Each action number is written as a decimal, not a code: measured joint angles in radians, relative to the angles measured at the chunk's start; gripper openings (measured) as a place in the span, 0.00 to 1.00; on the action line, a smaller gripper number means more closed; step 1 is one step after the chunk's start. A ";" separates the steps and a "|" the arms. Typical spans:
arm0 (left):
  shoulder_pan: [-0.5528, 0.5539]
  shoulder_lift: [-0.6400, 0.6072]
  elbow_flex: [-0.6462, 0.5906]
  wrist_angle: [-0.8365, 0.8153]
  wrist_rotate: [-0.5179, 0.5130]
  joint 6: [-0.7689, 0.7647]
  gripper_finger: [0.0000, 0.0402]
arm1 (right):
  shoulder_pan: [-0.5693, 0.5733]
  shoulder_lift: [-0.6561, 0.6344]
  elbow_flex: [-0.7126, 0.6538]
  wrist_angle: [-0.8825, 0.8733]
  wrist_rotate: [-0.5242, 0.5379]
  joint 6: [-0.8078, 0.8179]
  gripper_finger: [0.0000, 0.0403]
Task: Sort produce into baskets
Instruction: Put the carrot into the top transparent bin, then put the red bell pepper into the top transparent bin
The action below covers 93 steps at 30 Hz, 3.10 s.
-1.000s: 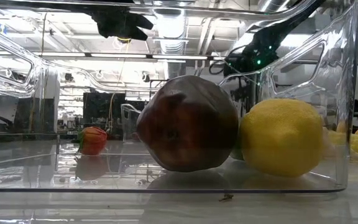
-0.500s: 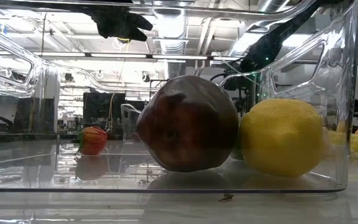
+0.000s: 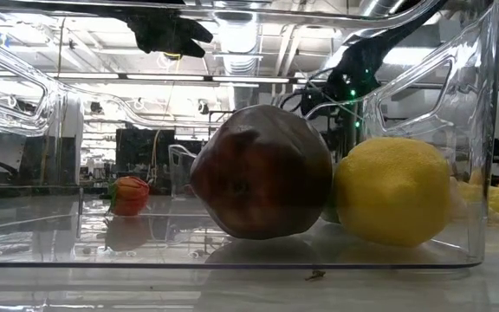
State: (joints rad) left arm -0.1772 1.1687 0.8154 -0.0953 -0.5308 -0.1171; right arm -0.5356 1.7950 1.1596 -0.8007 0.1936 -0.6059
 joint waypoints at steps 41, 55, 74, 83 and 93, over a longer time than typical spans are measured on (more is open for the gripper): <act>-0.001 0.000 0.000 -0.010 -0.026 -0.018 0.76 | 0.188 -0.131 0.176 0.580 0.076 0.014 0.75; -0.002 0.000 0.001 -0.029 -0.014 -0.047 0.76 | 0.234 -0.243 0.080 -0.255 -0.190 0.496 0.81; -0.002 0.000 0.001 -0.058 -0.005 -0.046 0.76 | 0.379 -0.313 -0.082 -0.339 0.060 0.958 0.83; -0.002 0.000 0.000 -0.068 -0.006 -0.010 0.76 | 0.362 -0.373 -0.252 -0.160 -0.035 0.938 0.89; -0.002 0.000 0.000 -0.068 -0.009 -0.010 0.76 | 0.358 -0.335 -0.329 -0.083 -0.033 0.839 0.83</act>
State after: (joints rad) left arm -0.1788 1.1690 0.8158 -0.1634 -0.5400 -0.1268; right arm -0.1776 1.4605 0.8309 -0.8839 0.1602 0.2327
